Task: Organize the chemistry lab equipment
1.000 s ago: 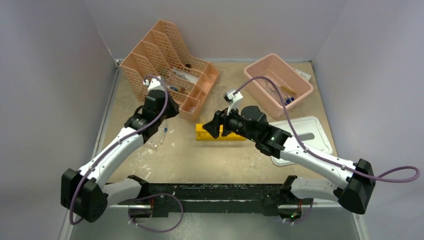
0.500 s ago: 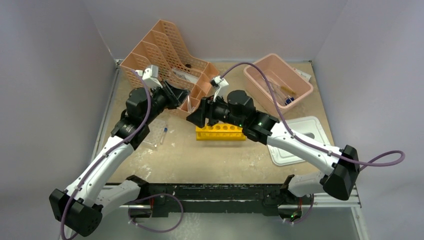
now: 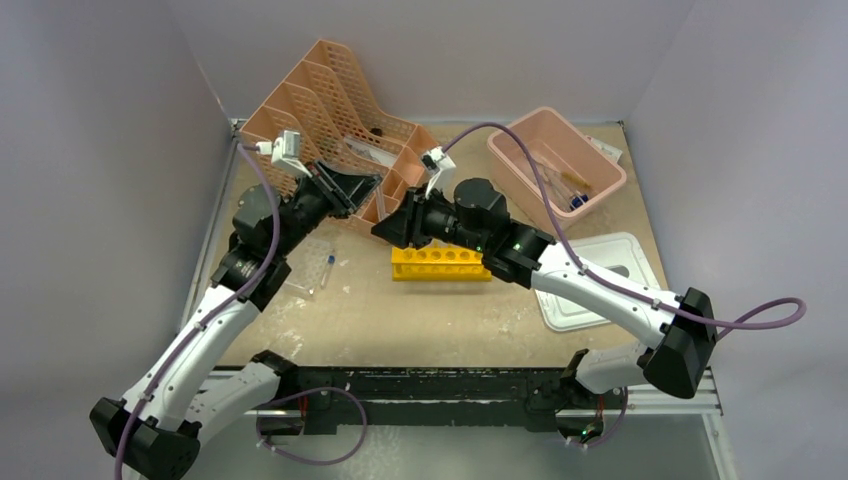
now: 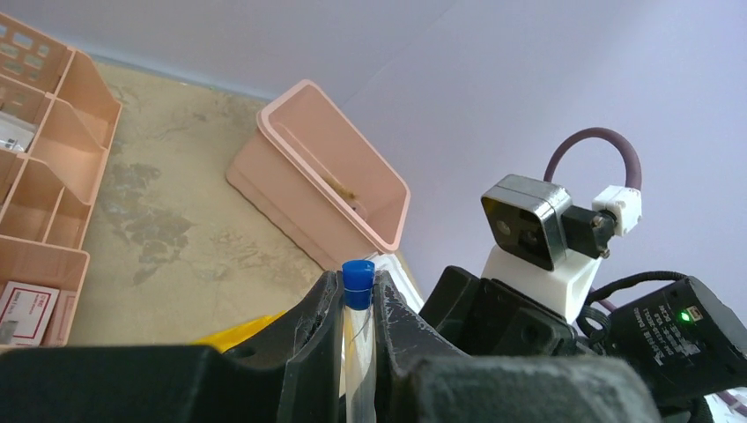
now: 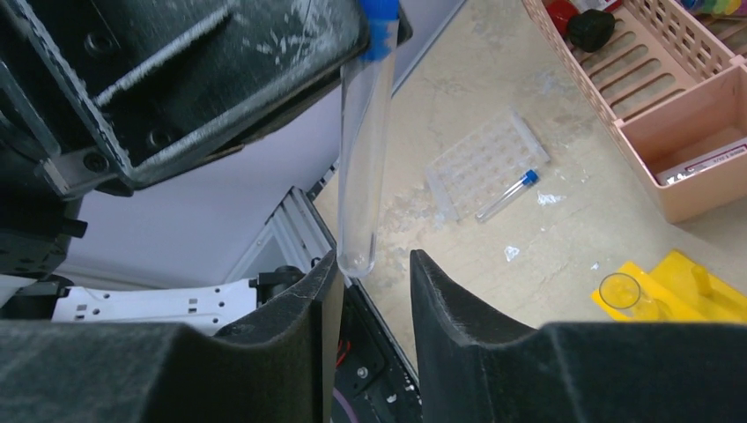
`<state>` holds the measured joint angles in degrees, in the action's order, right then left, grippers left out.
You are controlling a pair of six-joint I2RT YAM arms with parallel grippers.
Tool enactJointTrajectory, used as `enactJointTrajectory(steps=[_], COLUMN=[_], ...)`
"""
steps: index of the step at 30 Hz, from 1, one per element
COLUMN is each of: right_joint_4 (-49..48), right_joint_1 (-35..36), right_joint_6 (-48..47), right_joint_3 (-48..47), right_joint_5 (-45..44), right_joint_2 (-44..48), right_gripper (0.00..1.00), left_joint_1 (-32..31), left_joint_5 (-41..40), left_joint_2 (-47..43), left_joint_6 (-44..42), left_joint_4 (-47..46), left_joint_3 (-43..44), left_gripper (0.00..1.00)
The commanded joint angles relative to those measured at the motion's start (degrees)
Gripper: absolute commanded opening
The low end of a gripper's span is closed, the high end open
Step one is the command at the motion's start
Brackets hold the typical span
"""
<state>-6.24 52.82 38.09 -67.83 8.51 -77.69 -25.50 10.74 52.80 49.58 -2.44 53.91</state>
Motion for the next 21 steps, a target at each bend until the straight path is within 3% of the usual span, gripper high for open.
enactJointTrajectory(steps=[1,12,15,17,21], right_joint_4=[-3.85,-8.62,-7.25,-6.12,-5.86], right_joint_1=[-0.18,-0.23,-0.17,-0.17,-0.23], right_joint_6=[1.29,-2.51,-5.31,-7.62,-15.7], right_joint_3=[-2.44,-1.52,-2.38,-2.54,-0.19], right_joint_5=[-0.89,2.04,1.59,1.19,1.21], right_joint_2=[0.35,0.21,-0.39,-0.62,0.55], right_gripper=[0.34,0.36,0.24,0.16,0.13], left_joint_1=[0.27,0.27,0.27,0.27,0.27], left_joint_5=[1.13,0.34,0.3,0.2,-0.69], left_joint_2=[-3.01,-4.5,-4.63,-4.57,-3.75], left_joint_6=[0.51,-0.41,-0.13,0.54,2.06], left_joint_4=[-1.81,1.37,1.8,3.3,12.52], left_joint_3=[-1.51,-1.71,-1.48,-0.51,4.53], left_gripper=[0.03,0.04,0.04,0.12,0.39])
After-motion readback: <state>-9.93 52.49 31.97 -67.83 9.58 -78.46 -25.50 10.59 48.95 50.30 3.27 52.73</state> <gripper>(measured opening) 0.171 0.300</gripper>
